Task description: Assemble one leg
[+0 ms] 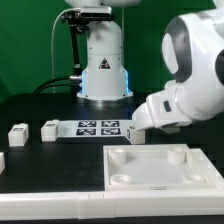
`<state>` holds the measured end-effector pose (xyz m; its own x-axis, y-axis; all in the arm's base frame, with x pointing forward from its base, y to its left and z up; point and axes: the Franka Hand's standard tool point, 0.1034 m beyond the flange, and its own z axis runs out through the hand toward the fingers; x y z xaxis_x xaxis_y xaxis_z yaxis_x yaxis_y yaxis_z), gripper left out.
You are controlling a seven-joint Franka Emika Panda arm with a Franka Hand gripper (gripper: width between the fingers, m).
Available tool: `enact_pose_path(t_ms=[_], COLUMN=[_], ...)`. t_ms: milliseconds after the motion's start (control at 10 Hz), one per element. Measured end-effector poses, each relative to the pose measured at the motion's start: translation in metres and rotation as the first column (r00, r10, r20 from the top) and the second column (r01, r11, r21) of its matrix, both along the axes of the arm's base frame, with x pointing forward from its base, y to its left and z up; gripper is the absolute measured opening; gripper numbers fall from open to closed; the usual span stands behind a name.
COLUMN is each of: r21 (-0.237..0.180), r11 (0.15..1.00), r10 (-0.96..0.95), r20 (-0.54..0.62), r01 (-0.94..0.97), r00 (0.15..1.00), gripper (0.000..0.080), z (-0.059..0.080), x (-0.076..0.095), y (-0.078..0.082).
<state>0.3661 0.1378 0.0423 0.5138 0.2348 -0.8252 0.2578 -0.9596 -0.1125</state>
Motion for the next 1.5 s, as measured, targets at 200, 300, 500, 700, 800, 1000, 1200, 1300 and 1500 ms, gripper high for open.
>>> enact_pose_path(t_ms=[200, 300, 500, 700, 800, 1000, 1200, 1300, 1500], r21=[-0.014, -0.006, 0.018, 0.058, 0.069, 0.114, 0.150, 0.160, 0.201], r11=[1.000, 1.000, 1.000, 0.998, 0.997, 0.993, 0.988, 0.986, 0.976], r10=[-0.010, -0.015, -0.018, -0.041, -0.047, -0.066, -0.070, -0.080, -0.119], r20=[-0.016, 0.016, 0.092, 0.309, 0.366, 0.542, 0.635, 0.679, 0.819], r01=[0.010, 0.015, 0.016, 0.024, 0.023, 0.005, -0.034, -0.041, -0.087], r00=[1.000, 1.000, 0.996, 0.950, 0.929, 0.838, 0.769, 0.730, 0.561], gripper=[0.0293, 0.0293, 0.0293, 0.0293, 0.0293, 0.0293, 0.0293, 0.0293, 0.0293], z=[0.029, 0.045, 0.051, 0.050, 0.050, 0.049, 0.060, 0.068, 0.079], x=[0.012, 0.021, 0.031, 0.039, 0.038, 0.047, 0.066, 0.077, 0.105], y=[-0.007, -0.011, -0.011, -0.013, -0.014, -0.016, -0.029, -0.038, -0.054])
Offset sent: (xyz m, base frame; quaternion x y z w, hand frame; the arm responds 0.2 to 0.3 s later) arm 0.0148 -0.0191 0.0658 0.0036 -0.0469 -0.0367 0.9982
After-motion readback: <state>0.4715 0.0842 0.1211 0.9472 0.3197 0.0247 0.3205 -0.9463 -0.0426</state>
